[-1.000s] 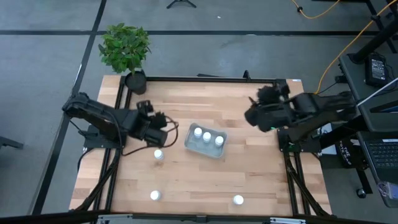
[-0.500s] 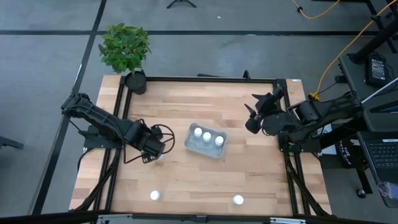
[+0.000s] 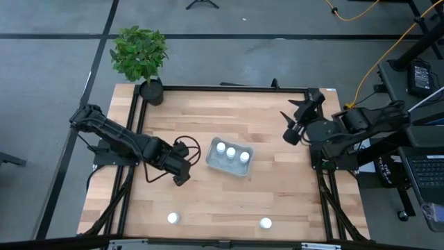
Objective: Pick and place pill bottles into a basket
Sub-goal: Put the white pill bottle into the gray bin
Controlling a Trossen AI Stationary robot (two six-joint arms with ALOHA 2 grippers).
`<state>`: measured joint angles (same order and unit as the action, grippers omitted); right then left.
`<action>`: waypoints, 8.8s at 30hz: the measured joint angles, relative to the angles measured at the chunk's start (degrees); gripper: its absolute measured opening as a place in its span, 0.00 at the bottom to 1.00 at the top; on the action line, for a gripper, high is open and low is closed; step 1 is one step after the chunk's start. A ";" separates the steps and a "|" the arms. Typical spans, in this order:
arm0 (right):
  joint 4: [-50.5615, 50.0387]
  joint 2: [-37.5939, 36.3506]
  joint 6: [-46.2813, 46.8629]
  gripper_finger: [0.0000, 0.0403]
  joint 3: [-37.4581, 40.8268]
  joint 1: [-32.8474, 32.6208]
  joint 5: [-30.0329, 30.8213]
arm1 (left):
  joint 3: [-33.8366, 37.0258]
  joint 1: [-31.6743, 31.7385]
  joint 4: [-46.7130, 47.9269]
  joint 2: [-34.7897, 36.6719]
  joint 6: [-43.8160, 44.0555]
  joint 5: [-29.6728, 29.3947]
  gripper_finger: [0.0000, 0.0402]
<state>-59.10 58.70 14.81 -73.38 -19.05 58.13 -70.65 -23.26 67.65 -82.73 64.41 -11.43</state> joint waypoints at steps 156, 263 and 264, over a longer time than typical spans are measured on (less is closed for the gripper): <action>30.96 13.94 -3.39 0.57 -0.07 1.52 -6.91 | 30.69 7.63 -25.75 16.11 -61.82 25.56 0.80; 27.73 13.85 -3.51 0.57 -0.07 -0.68 -10.21 | 36.65 21.88 -58.09 12.09 -73.94 19.72 0.38; 27.74 13.85 -3.50 0.57 -0.07 -0.68 -10.21 | 35.92 21.88 -59.35 13.20 -72.86 18.59 0.38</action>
<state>-31.35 72.55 11.31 -73.45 -19.73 47.92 -34.73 -1.39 8.30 -69.53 -8.46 7.17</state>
